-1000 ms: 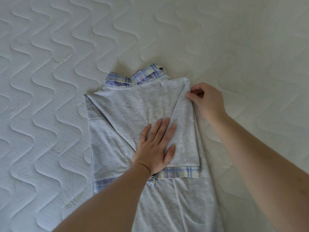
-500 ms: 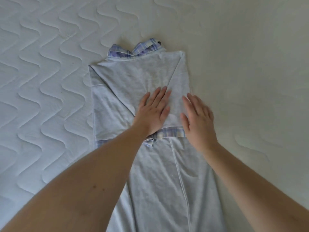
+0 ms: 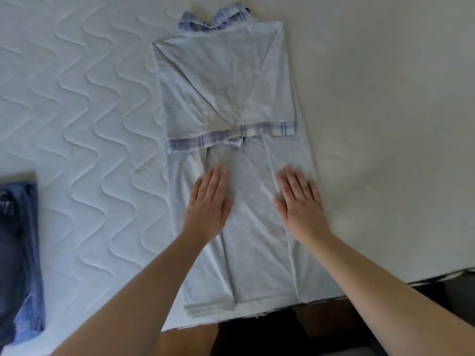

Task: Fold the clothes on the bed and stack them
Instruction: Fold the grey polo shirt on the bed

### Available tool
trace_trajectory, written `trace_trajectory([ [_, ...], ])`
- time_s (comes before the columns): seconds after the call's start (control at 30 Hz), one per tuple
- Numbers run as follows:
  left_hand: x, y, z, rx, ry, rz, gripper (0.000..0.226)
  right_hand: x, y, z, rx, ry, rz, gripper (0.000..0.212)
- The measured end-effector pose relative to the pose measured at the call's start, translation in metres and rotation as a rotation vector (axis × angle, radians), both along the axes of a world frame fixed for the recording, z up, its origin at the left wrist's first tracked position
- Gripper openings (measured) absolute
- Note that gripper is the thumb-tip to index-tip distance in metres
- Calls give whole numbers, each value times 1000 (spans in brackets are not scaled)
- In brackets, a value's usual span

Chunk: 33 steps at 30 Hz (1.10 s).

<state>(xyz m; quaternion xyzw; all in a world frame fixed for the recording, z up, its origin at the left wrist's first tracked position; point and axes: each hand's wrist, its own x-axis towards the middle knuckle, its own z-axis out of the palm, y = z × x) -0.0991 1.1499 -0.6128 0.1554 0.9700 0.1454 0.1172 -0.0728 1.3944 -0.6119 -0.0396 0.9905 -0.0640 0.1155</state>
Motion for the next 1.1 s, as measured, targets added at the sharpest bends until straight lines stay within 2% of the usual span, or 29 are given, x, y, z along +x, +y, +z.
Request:
trace_trajectory([
  [0.27, 158, -5, -4, -7, -139, -50, 63, 134, -30, 10, -81, -132, -21, 65],
  [0.43, 201, -12, 14, 18, -187, -106, 70, 173, -31, 24, -94, -185, 14, 63],
  [0.53, 216, -14, 24, 6, -202, -15, 80, 184, -22, 32, -62, -165, 15, 67],
  [0.6, 221, -13, 25, 22, -177, 70, 73, 188, -18, 33, -48, -137, -18, 66],
  [0.73, 220, -9, 29, 76, -71, 111, 24, 185, -15, 32, -59, -75, 12, 51],
  [0.8, 219, -7, 32, 126, -62, 152, 11, 181, -13, 34, -111, -124, 36, 48],
  [0.87, 219, -4, 37, 168, -14, 159, 7, 179, -13, 39, -184, -135, 52, 52],
  [0.97, 220, 3, 45, 136, 24, 107, 20, 179, -14, 48, -246, -131, 14, 44],
  [1.03, 223, 5, 43, 72, -73, 99, 16, 176, -19, 53, -254, -87, -13, 25],
  [1.1, 222, 5, 41, 28, -201, 124, 22, 166, -28, 55, -296, -37, -30, 15],
])
